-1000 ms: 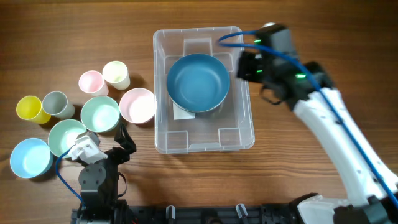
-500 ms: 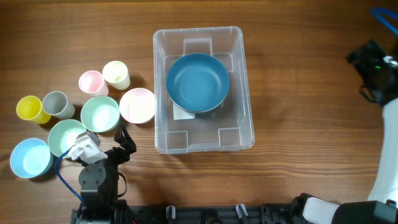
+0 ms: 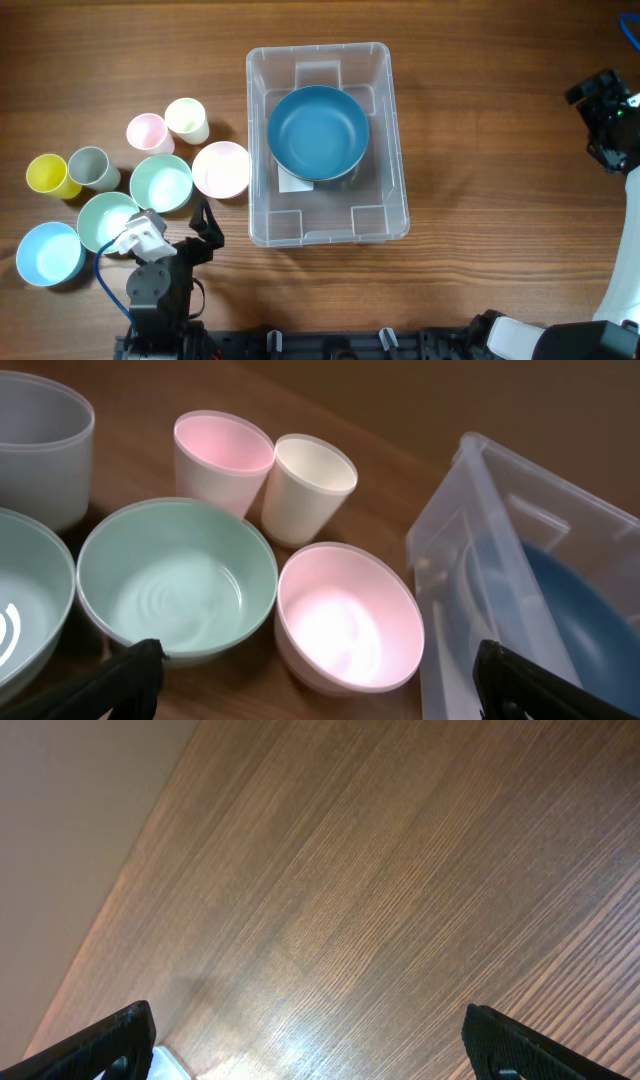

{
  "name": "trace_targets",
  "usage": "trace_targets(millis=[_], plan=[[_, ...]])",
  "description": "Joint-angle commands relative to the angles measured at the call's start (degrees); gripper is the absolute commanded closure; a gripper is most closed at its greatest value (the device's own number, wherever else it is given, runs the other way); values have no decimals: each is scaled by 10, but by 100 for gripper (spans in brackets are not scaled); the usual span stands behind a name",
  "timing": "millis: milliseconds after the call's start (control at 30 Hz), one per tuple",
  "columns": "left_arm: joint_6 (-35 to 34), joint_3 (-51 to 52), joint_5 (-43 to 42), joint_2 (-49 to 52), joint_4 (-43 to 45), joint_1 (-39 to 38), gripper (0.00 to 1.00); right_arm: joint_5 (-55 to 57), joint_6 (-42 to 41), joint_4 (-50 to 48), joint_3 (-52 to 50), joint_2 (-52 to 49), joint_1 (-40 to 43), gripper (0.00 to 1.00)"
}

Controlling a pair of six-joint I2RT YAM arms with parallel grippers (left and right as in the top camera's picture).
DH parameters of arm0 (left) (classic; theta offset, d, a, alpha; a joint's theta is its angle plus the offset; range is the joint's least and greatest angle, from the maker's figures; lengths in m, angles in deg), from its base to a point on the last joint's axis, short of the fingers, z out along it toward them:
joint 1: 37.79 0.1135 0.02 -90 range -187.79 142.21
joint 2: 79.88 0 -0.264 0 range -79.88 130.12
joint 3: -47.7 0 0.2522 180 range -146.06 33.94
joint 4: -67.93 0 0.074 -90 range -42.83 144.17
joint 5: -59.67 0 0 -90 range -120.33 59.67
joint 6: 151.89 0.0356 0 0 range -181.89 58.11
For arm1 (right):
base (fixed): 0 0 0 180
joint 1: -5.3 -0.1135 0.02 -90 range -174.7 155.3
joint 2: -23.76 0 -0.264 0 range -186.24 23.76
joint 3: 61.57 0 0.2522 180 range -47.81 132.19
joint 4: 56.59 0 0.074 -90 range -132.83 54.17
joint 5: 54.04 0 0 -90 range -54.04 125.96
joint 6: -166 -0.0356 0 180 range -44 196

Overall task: Pack container
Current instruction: 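Release the blue bowl onto the stack and retract the right arm, then reach the left gripper to the light blue bowl and grasp its rim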

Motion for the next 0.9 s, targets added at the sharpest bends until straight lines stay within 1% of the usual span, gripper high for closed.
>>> trace_targets(millis=[0, 100, 133, 167, 233, 267, 333, 367, 467, 533, 600, 700, 767, 800, 867], plan=[[-1, -102, 63, 25, -45, 5, 0, -7, -6, 0, 0, -2, -1, 0], [-1, -181, 150, 76, -85, 5, 0, -7, -6, 0, 0, -2, -1, 1], [-2, -218, 185, 111, -108, 5, 0, -7, -6, 0, 0, -2, -1, 1], [-15, -255, 200, 149, -136, 5, 0, -7, -6, 0, 0, -2, -1, 0], [-45, -322, 201, 229, -185, 5, 0, -7, -6, 0, 0, -2, -1, 0], [-56, -350, 196, 265, -203, 5, 0, -7, -6, 0, 0, -2, -1, 1], [-53, -404, 145, 341, -233, 5, 0, -7, -6, 0, 0, -2, -1, 0], [-48, -428, 105, 378, -244, 5, 0, -7, -6, 0, 0, -2, -1, 1], [-41, -455, 17, 450, -246, 5, 0, -7, -6, 0, 0, -2, -1, 0], [-41, -455, 23, 479, -247, 5, 0, -7, -6, 0, 0, -2, -1, 0], [-63, -456, 36, 508, -249, 14, 0, -7, -6, 0, 0, -2, -1, 0], [-133, -456, 42, 541, -270, 62, 0, -7, -6, 0, 0, -2, -1, 0], [-187, -456, 61, 562, -295, 123, 0, -7, -6, 0, 0, -2, -1, 0], [-201, -456, 57, 572, -303, 171, 0, -7, -6, 0, 0, -2, -1, 0], [-203, -456, 35, 584, -306, 249, 1, -7, -6, 0, 0, -2, -1, 1]])
